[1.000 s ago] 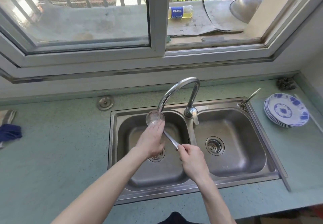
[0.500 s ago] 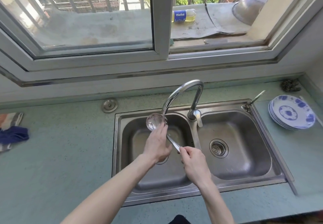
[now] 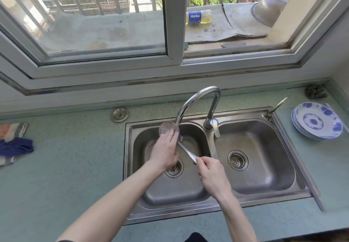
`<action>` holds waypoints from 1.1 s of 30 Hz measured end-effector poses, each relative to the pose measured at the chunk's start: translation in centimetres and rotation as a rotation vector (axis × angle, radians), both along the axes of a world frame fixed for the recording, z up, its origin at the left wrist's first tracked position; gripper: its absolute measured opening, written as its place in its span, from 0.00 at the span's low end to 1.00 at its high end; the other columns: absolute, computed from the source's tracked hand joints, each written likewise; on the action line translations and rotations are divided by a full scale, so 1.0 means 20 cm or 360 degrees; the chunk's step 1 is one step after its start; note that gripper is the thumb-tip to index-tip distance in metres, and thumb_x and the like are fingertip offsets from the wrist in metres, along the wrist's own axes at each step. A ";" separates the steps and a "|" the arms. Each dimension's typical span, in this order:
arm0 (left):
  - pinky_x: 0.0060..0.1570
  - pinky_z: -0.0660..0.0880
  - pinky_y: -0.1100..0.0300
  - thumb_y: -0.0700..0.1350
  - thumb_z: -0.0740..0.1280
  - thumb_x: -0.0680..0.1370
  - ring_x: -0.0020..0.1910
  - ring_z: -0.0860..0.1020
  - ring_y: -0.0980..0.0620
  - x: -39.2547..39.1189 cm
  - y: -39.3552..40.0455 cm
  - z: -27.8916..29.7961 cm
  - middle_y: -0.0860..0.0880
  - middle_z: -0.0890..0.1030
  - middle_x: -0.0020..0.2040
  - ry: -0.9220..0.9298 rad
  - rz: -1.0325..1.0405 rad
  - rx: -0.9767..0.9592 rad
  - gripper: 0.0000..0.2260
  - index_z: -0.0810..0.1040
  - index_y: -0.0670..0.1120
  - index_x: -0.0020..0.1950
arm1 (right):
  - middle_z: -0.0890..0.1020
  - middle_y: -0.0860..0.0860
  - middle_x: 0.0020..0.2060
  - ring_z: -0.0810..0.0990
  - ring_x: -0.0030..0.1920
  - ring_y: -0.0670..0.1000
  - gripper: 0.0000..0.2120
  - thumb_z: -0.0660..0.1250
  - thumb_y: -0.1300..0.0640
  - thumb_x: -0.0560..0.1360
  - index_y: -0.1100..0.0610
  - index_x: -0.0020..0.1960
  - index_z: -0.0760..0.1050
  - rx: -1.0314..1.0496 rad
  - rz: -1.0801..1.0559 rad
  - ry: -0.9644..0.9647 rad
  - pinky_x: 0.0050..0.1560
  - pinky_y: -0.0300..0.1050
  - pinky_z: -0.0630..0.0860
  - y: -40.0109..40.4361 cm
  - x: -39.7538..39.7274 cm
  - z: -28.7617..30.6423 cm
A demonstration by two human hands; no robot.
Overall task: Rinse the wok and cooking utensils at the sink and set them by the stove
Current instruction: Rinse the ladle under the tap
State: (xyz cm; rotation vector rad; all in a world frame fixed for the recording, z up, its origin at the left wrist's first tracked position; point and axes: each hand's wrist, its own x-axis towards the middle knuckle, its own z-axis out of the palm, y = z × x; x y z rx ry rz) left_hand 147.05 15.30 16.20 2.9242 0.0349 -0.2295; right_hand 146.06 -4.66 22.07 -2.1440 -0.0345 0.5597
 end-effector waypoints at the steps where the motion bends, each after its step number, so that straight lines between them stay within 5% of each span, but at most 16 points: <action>1: 0.75 0.64 0.53 0.50 0.68 0.75 0.77 0.67 0.43 -0.02 -0.05 -0.01 0.43 0.62 0.81 0.0019 0.0075 -0.0130 0.37 0.60 0.44 0.82 | 0.72 0.50 0.26 0.69 0.31 0.51 0.22 0.63 0.50 0.84 0.59 0.34 0.67 -0.0034 -0.0004 -0.0018 0.39 0.56 0.74 0.01 -0.01 -0.01; 5: 0.62 0.76 0.50 0.49 0.70 0.73 0.66 0.77 0.41 -0.03 -0.07 -0.01 0.44 0.75 0.71 0.0058 0.0168 -0.0297 0.38 0.60 0.44 0.81 | 0.71 0.50 0.27 0.68 0.31 0.51 0.21 0.63 0.50 0.83 0.63 0.38 0.72 -0.0071 0.0004 -0.0005 0.38 0.53 0.71 -0.03 -0.01 -0.05; 11: 0.79 0.60 0.49 0.41 0.72 0.70 0.78 0.67 0.43 0.03 0.20 -0.06 0.41 0.68 0.78 -0.0142 -0.0418 0.0338 0.37 0.67 0.42 0.79 | 0.72 0.46 0.25 0.69 0.28 0.47 0.17 0.65 0.52 0.83 0.58 0.38 0.80 0.0111 -0.0007 0.0213 0.36 0.45 0.66 -0.11 0.04 -0.02; 16: 0.82 0.46 0.50 0.44 0.65 0.76 0.83 0.55 0.43 0.02 0.08 -0.02 0.41 0.56 0.83 -0.0065 -0.0109 0.0312 0.37 0.55 0.40 0.83 | 0.73 0.48 0.25 0.70 0.29 0.48 0.19 0.62 0.47 0.81 0.61 0.42 0.80 0.0129 -0.0050 0.0151 0.36 0.49 0.67 -0.03 0.02 -0.01; 22: 0.79 0.57 0.54 0.50 0.69 0.75 0.79 0.62 0.45 -0.01 -0.15 -0.02 0.44 0.62 0.82 0.0066 0.0359 -0.0318 0.37 0.60 0.42 0.81 | 0.76 0.61 0.31 0.70 0.32 0.53 0.20 0.61 0.49 0.80 0.64 0.40 0.75 -0.0027 -0.0049 -0.0014 0.41 0.57 0.76 0.03 -0.03 -0.04; 26: 0.81 0.53 0.52 0.48 0.68 0.76 0.80 0.61 0.43 0.02 -0.03 -0.06 0.41 0.61 0.82 -0.0050 0.0065 0.0064 0.38 0.57 0.39 0.82 | 0.71 0.51 0.26 0.69 0.30 0.50 0.20 0.61 0.46 0.78 0.63 0.42 0.78 0.0026 -0.0043 0.0129 0.36 0.57 0.72 -0.01 -0.01 -0.02; 29: 0.80 0.56 0.48 0.42 0.68 0.74 0.80 0.62 0.42 0.04 0.07 -0.07 0.39 0.63 0.81 -0.0192 -0.0038 0.0331 0.37 0.59 0.37 0.81 | 0.73 0.46 0.25 0.70 0.28 0.46 0.16 0.63 0.49 0.80 0.57 0.42 0.82 0.0128 -0.0042 0.0232 0.37 0.47 0.67 -0.04 0.02 0.01; 33: 0.80 0.57 0.49 0.44 0.64 0.77 0.81 0.59 0.41 0.03 -0.01 -0.03 0.39 0.60 0.82 -0.0105 0.0123 0.0175 0.35 0.57 0.38 0.82 | 0.72 0.50 0.26 0.69 0.29 0.48 0.19 0.63 0.50 0.83 0.61 0.40 0.78 0.0031 0.0000 0.0048 0.35 0.52 0.69 0.00 0.03 0.01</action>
